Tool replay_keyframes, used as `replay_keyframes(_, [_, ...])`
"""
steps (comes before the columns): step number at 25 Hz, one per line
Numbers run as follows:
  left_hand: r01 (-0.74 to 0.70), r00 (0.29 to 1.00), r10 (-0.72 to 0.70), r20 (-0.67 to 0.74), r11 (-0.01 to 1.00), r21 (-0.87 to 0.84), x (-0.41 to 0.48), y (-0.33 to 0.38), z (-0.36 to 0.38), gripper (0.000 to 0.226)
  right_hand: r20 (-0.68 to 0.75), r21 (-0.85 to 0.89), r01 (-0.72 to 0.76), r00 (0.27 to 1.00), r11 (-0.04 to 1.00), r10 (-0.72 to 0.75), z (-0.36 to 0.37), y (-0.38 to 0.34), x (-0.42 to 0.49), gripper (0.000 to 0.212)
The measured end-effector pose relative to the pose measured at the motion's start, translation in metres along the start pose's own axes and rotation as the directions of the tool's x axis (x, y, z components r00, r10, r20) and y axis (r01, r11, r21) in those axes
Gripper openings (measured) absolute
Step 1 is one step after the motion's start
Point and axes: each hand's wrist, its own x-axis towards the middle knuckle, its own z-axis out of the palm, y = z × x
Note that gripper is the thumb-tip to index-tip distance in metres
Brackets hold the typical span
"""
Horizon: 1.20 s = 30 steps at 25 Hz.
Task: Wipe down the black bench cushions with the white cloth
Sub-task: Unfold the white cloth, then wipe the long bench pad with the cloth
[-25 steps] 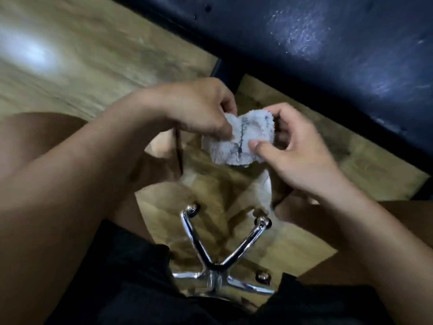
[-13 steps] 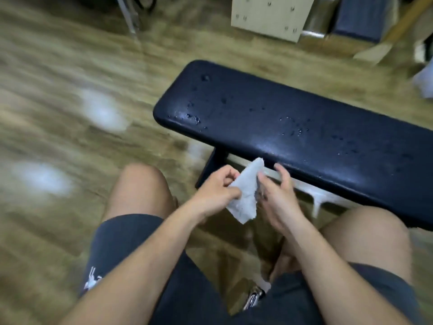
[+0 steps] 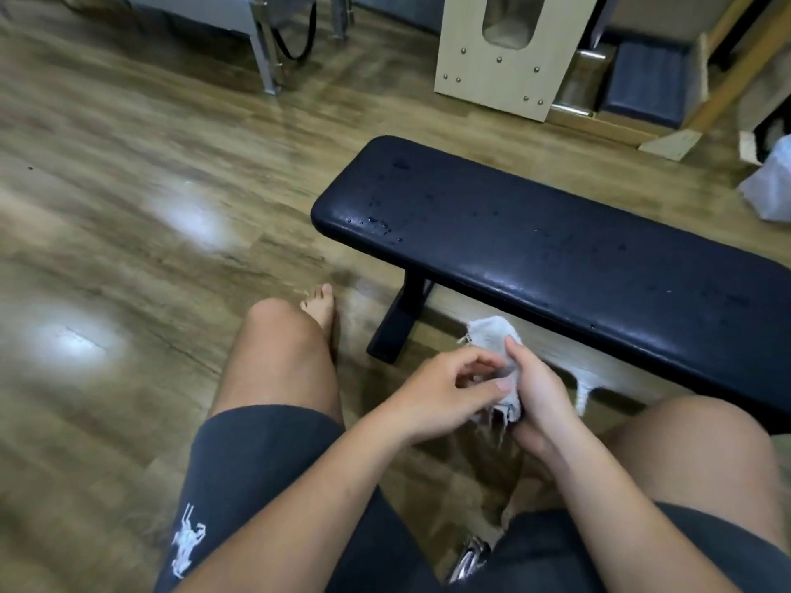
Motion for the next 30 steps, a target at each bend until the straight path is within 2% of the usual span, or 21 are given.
replay_keyframes(3, [-0.074,0.992,0.072,-0.103,0.997,-0.019,0.021,-0.005,-0.019,0.027,-0.004,0.075,-0.011,1.0,0.997,0.012,0.014,0.002,0.02,0.036])
replay_keyframes(4, [-0.11,0.987,0.102,-0.125,0.992,-0.055,0.031,0.001,-0.023,0.019,0.022,0.081,-0.022,1.0,0.996,0.02,0.021,0.0,0.026,0.035])
replay_keyframes(5, [-0.113,0.989,0.094,-0.113,0.978,-0.177,0.041,0.01,-0.027,0.014,0.058,0.103,-0.04,0.998,0.994,0.034,0.028,-0.004,0.029,0.032])
replay_keyframes(6, [-0.073,0.997,0.055,-0.061,0.928,-0.366,0.047,0.021,-0.032,0.016,0.094,0.128,-0.054,0.995,0.99,0.042,0.036,-0.009,0.031,0.029])
replay_keyframes(8, [0.081,0.991,0.016,0.132,0.714,-0.695,0.061,0.037,-0.043,0.022,0.162,0.23,-0.104,0.985,0.968,0.067,0.047,-0.02,0.038,0.032])
replay_keyframes(10, [0.166,0.97,0.053,0.236,0.568,-0.806,0.071,0.043,-0.055,0.029,0.219,0.327,-0.13,0.974,0.936,0.059,0.06,-0.03,0.04,0.022])
replay_keyframes(11, [0.18,0.961,0.084,0.263,0.531,-0.828,0.076,0.044,-0.061,0.032,0.272,0.363,-0.154,0.961,0.919,0.054,0.07,-0.034,0.039,0.011])
replay_keyframes(12, [0.183,0.954,0.118,0.277,0.503,-0.845,0.08,0.048,-0.067,0.034,0.334,0.387,-0.167,0.942,0.907,0.031,0.083,-0.038,0.035,0.008])
replay_keyframes(13, [0.174,0.953,0.139,0.268,0.475,-0.863,0.085,0.051,-0.074,0.036,0.376,0.393,-0.193,0.926,0.899,0.035,0.097,-0.043,0.032,0.015])
replay_keyframes(14, [0.163,0.955,0.152,0.253,0.446,-0.88,0.087,0.056,-0.081,0.036,0.356,0.373,-0.214,0.932,0.903,0.074,0.109,-0.045,0.032,0.02])
replay_keyframes(16, [0.135,0.966,0.15,0.208,0.395,-0.909,0.091,0.067,-0.099,0.037,0.266,0.319,-0.236,0.952,0.918,0.152,0.121,-0.044,0.039,0.044])
replay_keyframes(17, [0.11,0.975,0.141,0.172,0.365,-0.924,0.093,0.072,-0.107,0.038,0.316,0.306,-0.276,0.932,0.911,0.176,0.129,-0.044,0.039,0.05])
replay_keyframes(19, [0.044,0.987,0.134,0.089,0.31,-0.95,0.095,0.084,-0.125,0.04,0.344,0.263,-0.337,0.908,0.904,0.239,0.143,-0.041,0.043,0.056])
replay_keyframes(22, [-0.048,0.991,0.136,-0.016,0.235,-0.971,0.098,0.099,-0.152,0.039,0.409,0.251,-0.318,0.891,0.914,0.198,0.164,-0.043,0.043,0.052])
replay_keyframes(26, [-0.135,0.974,0.207,-0.09,0.217,-0.967,0.084,0.109,-0.181,0.037,0.513,0.207,-0.28,0.847,0.937,0.14,0.191,-0.043,0.032,0.044])
replay_keyframes(30, [-0.244,0.955,0.219,-0.201,0.193,-0.95,0.069,0.109,-0.213,0.035,0.483,0.216,-0.287,0.862,0.933,0.153,0.191,-0.038,0.033,0.052])
